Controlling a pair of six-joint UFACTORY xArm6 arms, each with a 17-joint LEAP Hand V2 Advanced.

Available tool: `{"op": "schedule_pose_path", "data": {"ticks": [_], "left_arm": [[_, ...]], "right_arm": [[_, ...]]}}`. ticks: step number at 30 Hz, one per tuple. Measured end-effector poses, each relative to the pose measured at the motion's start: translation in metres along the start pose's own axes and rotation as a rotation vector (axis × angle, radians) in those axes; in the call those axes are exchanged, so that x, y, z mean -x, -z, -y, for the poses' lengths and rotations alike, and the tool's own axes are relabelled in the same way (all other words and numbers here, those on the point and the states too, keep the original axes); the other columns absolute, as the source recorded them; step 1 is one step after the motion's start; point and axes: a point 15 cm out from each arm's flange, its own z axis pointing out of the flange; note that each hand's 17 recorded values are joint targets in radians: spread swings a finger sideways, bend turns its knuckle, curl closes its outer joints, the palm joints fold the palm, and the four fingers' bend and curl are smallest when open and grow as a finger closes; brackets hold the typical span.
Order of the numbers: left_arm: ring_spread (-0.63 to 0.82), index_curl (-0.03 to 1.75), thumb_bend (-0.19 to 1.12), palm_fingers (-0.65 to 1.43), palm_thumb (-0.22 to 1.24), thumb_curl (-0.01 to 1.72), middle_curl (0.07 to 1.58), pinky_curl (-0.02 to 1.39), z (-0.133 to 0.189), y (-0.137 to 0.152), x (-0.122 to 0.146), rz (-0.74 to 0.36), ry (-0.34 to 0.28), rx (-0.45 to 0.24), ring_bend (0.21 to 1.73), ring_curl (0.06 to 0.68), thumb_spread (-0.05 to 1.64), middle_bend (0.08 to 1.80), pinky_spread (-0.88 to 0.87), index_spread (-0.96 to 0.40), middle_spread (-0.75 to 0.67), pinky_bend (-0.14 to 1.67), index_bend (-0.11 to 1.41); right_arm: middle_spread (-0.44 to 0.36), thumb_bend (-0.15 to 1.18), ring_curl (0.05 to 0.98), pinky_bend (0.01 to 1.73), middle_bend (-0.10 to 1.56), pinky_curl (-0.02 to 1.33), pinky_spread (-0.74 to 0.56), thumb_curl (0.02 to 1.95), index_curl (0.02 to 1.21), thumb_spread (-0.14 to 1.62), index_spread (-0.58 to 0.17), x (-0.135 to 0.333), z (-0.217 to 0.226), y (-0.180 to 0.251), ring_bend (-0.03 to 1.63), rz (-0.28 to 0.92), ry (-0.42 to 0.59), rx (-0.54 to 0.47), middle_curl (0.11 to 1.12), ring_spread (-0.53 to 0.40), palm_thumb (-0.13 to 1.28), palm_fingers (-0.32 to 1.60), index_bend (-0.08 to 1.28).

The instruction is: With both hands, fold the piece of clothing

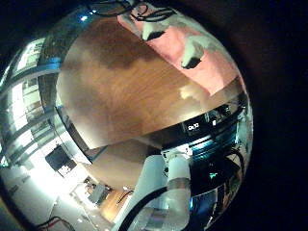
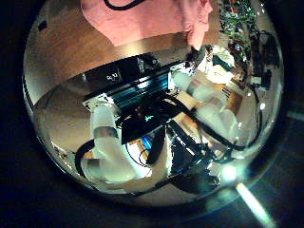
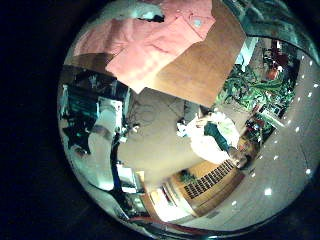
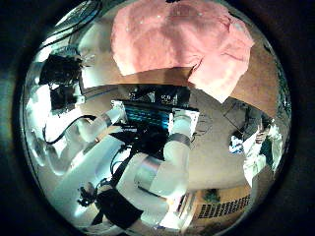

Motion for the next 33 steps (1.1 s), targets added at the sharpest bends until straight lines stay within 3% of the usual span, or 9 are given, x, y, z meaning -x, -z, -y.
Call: {"op": "schedule_pose_path", "data": {"ticks": [10, 14, 19, 22, 25, 28, 33], "left_arm": [[0.46, 0.22, -0.02, -0.04, 0.14, 0.28, 0.32, 0.34, 0.040, -0.065, -0.020, 0.052, -0.044, -0.079, 0.72, 0.222, 1.05, 0.19, 0.48, 0.03, 0.38, 0.49, 0.12], [0.46, 0.21, -0.02, -0.05, 0.14, 0.28, 0.32, 0.34, 0.049, -0.072, -0.021, 0.054, -0.044, -0.119, 0.72, 0.222, 1.04, 0.19, 0.47, 0.04, 0.38, 0.49, 0.12], [0.46, 0.22, -0.02, -0.03, 0.16, 0.28, 0.31, 0.33, 0.052, -0.084, -0.024, 0.060, -0.055, -0.100, 0.71, 0.219, 1.03, 0.19, 0.47, 0.05, 0.38, 0.49, 0.15], [0.45, 0.25, -0.02, 0.06, 0.17, 0.29, 0.33, 0.31, 0.057, -0.083, -0.025, 0.061, -0.051, -0.103, 0.68, 0.205, 1.04, 0.23, 0.46, 0.06, 0.31, 0.44, 0.19], [0.32, 0.29, 0.00, 0.32, 0.25, 0.30, 0.39, 0.27, 0.064, -0.080, -0.029, 0.066, -0.046, -0.112, 0.64, 0.184, 1.06, 0.45, 0.39, 0.02, 0.14, 0.30, 0.26], [0.16, 0.34, 0.00, 0.46, 0.33, 0.31, 0.48, 0.25, 0.069, -0.079, -0.027, 0.085, -0.051, -0.102, 0.65, 0.190, 1.08, 0.61, 0.28, -0.04, 0.02, 0.22, 0.33], [-0.14, 0.41, 0.00, 0.69, 0.42, 0.32, 0.59, 0.28, 0.070, -0.076, -0.022, 0.112, -0.047, -0.026, 0.81, 0.244, 1.10, 0.76, 0.02, -0.15, -0.16, 0.31, 0.37]], "right_arm": [[0.060, -0.02, 0.262, 0.68, 0.25, 0.25, 0.35, 0.26, 0.20, 1.04, -0.343, 0.010, 0.011, 0.002, 0.68, -0.006, 0.021, 0.008, 0.36, 0.144, 0.08, 0.01, 0.14], [0.056, -0.02, 0.258, 0.68, 0.26, 0.25, 0.36, 0.26, 0.21, 1.04, -0.342, 0.010, 0.011, 0.000, 0.67, -0.002, 0.017, 0.015, 0.36, 0.152, 0.08, 0.01, 0.14], [0.053, -0.02, 0.255, 0.67, 0.26, 0.25, 0.36, 0.26, 0.22, 1.05, -0.340, 0.009, 0.009, -0.002, 0.67, 0.002, 0.011, 0.017, 0.36, 0.156, 0.09, 0.01, 0.14], [0.051, -0.02, 0.253, 0.66, 0.26, 0.25, 0.36, 0.26, 0.22, 1.05, -0.341, 0.009, 0.008, -0.003, 0.67, 0.003, 0.010, 0.020, 0.35, 0.157, 0.09, 0.02, 0.15], [0.049, -0.02, 0.251, 0.66, 0.26, 0.25, 0.36, 0.26, 0.23, 1.06, -0.341, 0.009, 0.008, -0.002, 0.66, 0.002, 0.011, 0.017, 0.35, 0.157, 0.09, 0.03, 0.15], [0.049, -0.02, 0.249, 0.65, 0.26, 0.25, 0.36, 0.26, 0.23, 1.06, -0.341, 0.009, 0.007, -0.002, 0.66, 0.002, 0.012, 0.017, 0.35, 0.151, 0.10, 0.03, 0.15], [0.048, -0.02, 0.247, 0.64, 0.25, 0.26, 0.36, 0.26, 0.23, 1.07, -0.341, 0.009, 0.008, -0.003, 0.65, 0.008, 0.012, 0.014, 0.35, 0.149, 0.10, 0.04, 0.15]]}}
